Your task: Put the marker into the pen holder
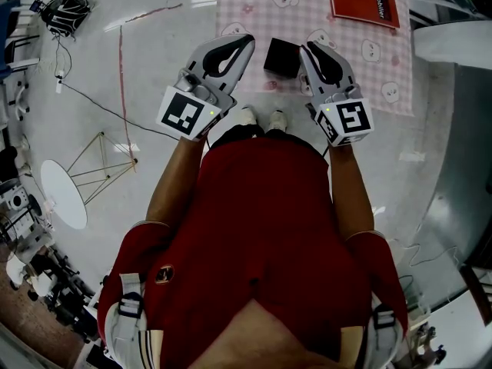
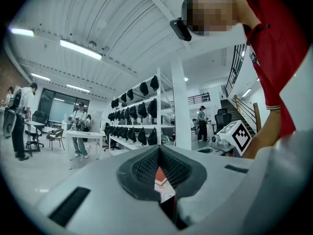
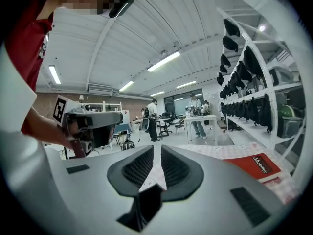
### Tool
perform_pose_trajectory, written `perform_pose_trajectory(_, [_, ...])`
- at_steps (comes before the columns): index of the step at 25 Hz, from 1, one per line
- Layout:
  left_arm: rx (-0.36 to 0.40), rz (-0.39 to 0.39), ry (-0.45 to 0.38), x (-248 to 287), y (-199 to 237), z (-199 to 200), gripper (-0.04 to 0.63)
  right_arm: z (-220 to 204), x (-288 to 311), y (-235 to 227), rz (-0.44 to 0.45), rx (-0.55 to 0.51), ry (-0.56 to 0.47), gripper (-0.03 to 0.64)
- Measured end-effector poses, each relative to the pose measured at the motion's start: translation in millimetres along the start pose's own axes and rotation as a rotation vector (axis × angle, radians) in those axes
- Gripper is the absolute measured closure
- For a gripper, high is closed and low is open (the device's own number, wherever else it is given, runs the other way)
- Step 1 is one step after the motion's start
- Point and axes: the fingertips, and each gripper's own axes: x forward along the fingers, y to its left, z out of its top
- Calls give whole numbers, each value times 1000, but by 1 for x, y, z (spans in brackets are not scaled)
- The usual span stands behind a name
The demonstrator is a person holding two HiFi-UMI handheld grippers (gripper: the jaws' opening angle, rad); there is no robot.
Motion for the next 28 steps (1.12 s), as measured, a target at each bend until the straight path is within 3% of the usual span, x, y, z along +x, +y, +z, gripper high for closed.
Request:
perform_pose_trajectory(7, [4,1,-20,-3,-3,6,589,34,-12,18,18,-14,-80,615])
perform_pose_trajectory(28, [27,-19,-63,-21,-30,26,589,69,-52,41,-3,-37,-179,618])
